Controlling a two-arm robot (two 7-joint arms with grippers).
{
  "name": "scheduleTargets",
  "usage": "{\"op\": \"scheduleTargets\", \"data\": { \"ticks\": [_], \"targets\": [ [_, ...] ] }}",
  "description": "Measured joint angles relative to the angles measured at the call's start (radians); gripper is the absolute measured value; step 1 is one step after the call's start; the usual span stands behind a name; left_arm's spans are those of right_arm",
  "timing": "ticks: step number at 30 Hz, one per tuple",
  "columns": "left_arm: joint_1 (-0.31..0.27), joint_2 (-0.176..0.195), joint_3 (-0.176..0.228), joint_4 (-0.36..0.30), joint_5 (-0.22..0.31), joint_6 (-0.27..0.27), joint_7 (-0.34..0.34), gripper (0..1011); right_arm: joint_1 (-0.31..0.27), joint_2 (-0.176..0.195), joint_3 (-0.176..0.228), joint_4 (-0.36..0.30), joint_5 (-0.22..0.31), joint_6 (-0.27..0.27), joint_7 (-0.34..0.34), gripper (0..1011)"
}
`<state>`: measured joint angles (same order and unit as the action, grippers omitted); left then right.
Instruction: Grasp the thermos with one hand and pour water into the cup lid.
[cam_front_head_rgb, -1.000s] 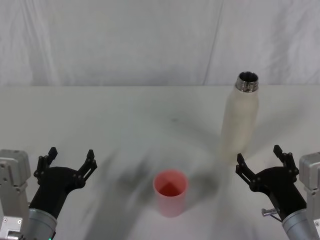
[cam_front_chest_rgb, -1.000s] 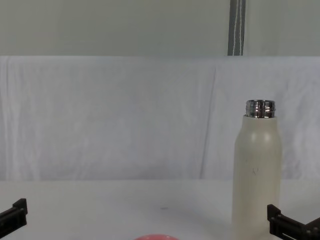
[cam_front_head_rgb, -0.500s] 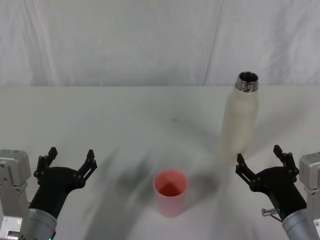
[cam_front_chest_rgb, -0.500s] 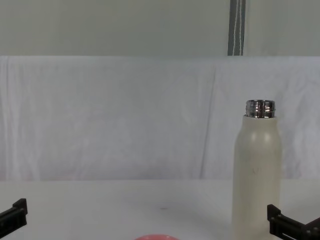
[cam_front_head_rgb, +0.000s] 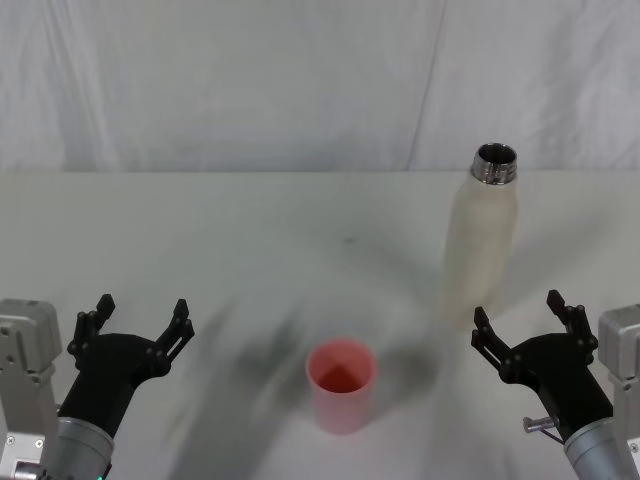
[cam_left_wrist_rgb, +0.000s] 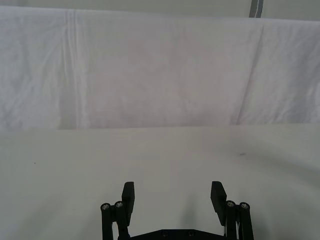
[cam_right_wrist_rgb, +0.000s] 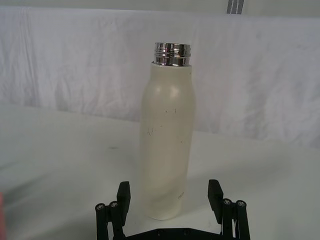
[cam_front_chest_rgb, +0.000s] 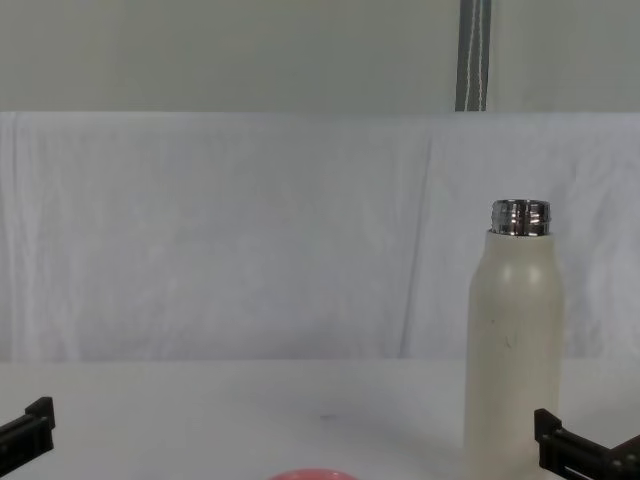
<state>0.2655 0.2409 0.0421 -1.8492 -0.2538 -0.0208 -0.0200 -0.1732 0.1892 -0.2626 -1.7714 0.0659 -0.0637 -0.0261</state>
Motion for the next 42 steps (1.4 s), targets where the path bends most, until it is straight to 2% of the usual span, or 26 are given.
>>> {"op": "scheduleTargets", "data": {
  "ticks": [33, 42],
  "targets": [
    [0.000, 0.000, 0.000, 0.000, 0.000, 0.000, 0.000, 1001, 0.000, 0.000, 0.000, 0.000, 0.000, 0.000, 0.000, 1001],
    [0.000, 0.000, 0.000, 0.000, 0.000, 0.000, 0.000, 1001, -0.002, -0.012, 0.034, 0.002, 0.054, -0.004, 0.074, 1001]
  ]
}}
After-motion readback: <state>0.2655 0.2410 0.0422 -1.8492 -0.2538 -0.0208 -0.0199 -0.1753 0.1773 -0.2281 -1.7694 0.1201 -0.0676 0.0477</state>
